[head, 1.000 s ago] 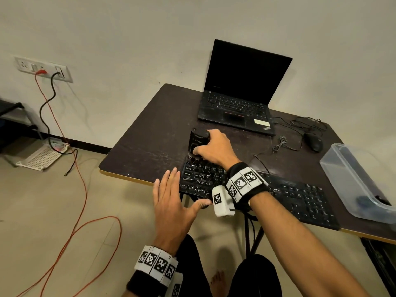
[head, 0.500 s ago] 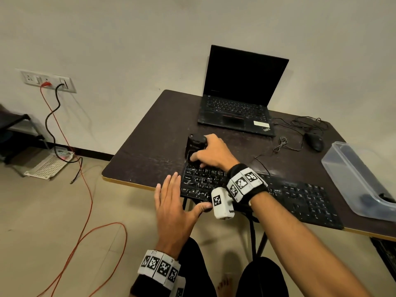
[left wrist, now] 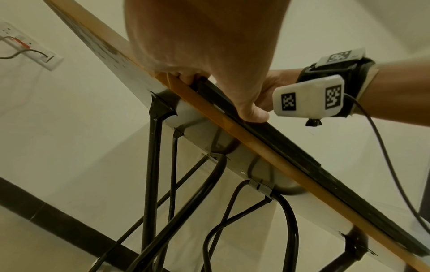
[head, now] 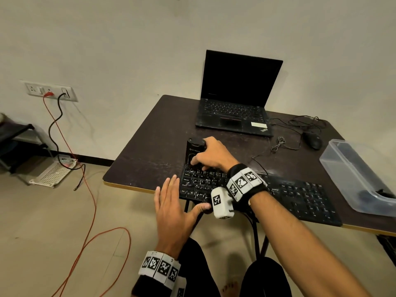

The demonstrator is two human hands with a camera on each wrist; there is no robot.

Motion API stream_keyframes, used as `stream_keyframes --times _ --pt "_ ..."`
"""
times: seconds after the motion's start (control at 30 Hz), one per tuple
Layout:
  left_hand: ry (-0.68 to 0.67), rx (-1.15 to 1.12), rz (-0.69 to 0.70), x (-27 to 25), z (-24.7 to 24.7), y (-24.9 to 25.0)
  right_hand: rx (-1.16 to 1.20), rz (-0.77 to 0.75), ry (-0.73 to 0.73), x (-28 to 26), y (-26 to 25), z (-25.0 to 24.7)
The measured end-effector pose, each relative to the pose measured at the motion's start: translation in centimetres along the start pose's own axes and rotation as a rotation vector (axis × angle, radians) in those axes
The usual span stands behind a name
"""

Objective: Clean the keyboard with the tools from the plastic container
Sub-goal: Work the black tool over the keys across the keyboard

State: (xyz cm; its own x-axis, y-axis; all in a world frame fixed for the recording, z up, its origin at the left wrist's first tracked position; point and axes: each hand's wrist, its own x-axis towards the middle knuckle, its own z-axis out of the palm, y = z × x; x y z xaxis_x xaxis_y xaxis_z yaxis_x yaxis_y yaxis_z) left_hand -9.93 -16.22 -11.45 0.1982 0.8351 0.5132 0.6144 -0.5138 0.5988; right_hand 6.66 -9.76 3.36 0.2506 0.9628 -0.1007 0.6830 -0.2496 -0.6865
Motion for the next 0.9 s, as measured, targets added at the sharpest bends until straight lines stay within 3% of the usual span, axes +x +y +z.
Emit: stream_keyframes --times 0.13,0.23,0.37,0.5,0.6,0.7,0.83,0.9 --pt "0.004 -0.008 -0.003 -0.2 0.1 0.0 -0.026 -0.003 0.084 0.1 0.2 0.1" --pt "0.002 -0.009 -0.004 -0.1 0.0 0.0 0.017 0.001 -0.005 0.1 0.1 0.1" --pt "0.003 -0.011 -0.007 -0.1 0.1 0.0 -0.019 0.004 0.097 0.1 0.3 -0.2" --pt "0.007 -0.015 -0.008 -0.1 0.0 0.1 0.036 0.014 -0.022 0.1 0.2 0.0" --pt "0.009 -0.017 -0.011 -0.1 0.0 0.0 -0.013 0.002 0.109 0.3 0.5 -0.1" --pt "0.003 -0.021 -0.012 -0.1 -0.1 0.1 0.024 0.013 0.031 0.1 0.3 -0.2" --pt "-0.002 -0.032 -0.016 -0.1 -0.2 0.1 -0.012 0.055 0.133 0.1 1.3 -0.8" --pt "0.006 -0.033 -0.013 -0.1 -0.2 0.2 -0.021 0.057 0.081 -0.4 1.6 -1.4"
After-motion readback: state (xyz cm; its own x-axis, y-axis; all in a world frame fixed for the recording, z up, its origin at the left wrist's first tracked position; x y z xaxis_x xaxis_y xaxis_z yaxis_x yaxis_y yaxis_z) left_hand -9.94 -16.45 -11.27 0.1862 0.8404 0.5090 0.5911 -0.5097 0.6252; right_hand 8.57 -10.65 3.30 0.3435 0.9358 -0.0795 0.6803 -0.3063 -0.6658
